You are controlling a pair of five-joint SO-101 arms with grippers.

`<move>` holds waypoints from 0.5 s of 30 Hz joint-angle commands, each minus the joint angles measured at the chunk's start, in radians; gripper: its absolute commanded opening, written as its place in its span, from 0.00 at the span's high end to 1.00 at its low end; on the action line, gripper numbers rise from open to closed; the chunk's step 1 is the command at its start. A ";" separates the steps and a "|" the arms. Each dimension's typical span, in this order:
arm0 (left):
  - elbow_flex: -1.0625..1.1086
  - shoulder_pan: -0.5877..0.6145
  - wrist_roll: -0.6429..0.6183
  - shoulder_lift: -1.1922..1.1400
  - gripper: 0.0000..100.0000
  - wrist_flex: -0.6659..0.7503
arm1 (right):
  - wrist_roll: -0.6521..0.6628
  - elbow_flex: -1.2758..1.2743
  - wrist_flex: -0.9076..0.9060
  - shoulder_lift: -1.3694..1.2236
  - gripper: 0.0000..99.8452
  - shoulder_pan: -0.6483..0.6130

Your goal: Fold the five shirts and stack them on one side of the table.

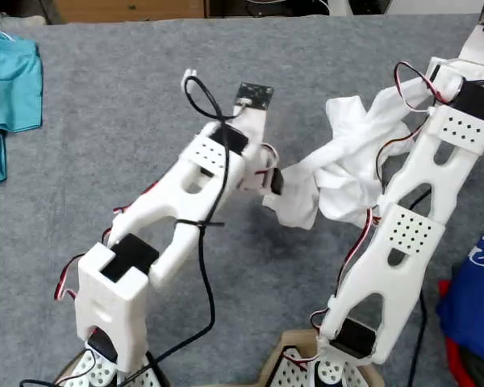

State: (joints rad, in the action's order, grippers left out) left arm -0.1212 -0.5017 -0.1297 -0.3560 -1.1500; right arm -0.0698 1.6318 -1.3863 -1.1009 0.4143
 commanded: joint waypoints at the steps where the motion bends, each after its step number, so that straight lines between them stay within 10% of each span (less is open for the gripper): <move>1: -0.077 0.009 0.069 0.010 0.70 -0.066 | 0.011 0.033 0.025 -0.005 0.99 -0.005; 15: -0.110 0.006 0.319 -0.067 0.86 -0.058 | 0.011 0.033 0.025 -0.010 0.99 -0.025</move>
State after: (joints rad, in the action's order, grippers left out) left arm -0.1672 -0.4803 0.1788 -0.4266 -1.2236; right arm -0.0698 1.6318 -1.3863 -1.1193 0.4112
